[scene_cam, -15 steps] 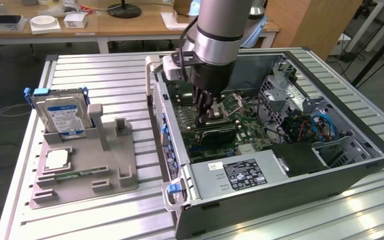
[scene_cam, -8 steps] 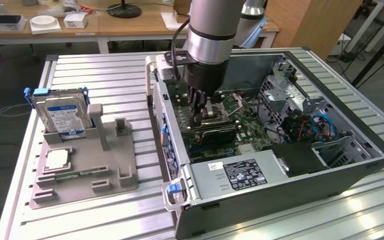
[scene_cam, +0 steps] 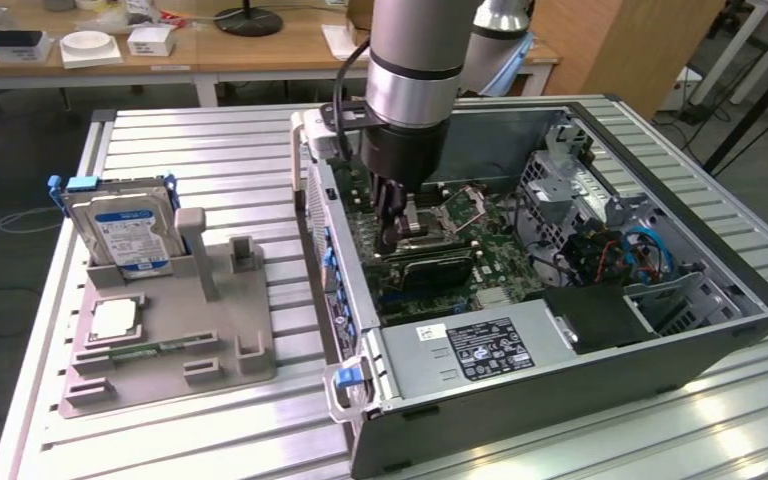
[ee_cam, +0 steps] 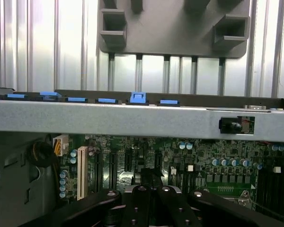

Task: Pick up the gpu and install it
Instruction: 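Press down on the gpu until it lock into place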

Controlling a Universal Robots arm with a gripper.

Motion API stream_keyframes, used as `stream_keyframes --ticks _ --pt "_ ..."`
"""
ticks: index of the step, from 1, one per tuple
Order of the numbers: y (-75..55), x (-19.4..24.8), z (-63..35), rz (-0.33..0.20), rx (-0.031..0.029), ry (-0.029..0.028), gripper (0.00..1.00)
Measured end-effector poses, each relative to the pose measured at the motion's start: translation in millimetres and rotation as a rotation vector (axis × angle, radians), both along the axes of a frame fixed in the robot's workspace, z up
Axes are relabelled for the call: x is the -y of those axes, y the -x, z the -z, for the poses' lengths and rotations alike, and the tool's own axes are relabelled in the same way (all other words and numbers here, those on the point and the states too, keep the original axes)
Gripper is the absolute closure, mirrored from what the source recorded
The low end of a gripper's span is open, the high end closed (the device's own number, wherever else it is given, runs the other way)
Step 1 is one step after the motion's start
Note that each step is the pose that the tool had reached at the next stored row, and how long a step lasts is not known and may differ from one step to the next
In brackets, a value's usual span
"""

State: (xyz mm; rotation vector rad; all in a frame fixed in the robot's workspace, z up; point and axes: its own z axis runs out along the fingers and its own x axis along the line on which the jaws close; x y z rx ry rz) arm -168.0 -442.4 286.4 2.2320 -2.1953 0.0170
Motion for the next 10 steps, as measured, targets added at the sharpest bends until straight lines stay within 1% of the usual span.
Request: stream_keyframes --ticks 6,8,10 --pt "3.4 0.0 -0.8 0.000 -0.0007 0.0000 0.89" --pt "5.5 0.0 -0.9 0.001 -0.0033 0.0000 0.89" --pt "7.1 -0.1 -0.8 0.001 -0.0079 -0.0002 0.89"
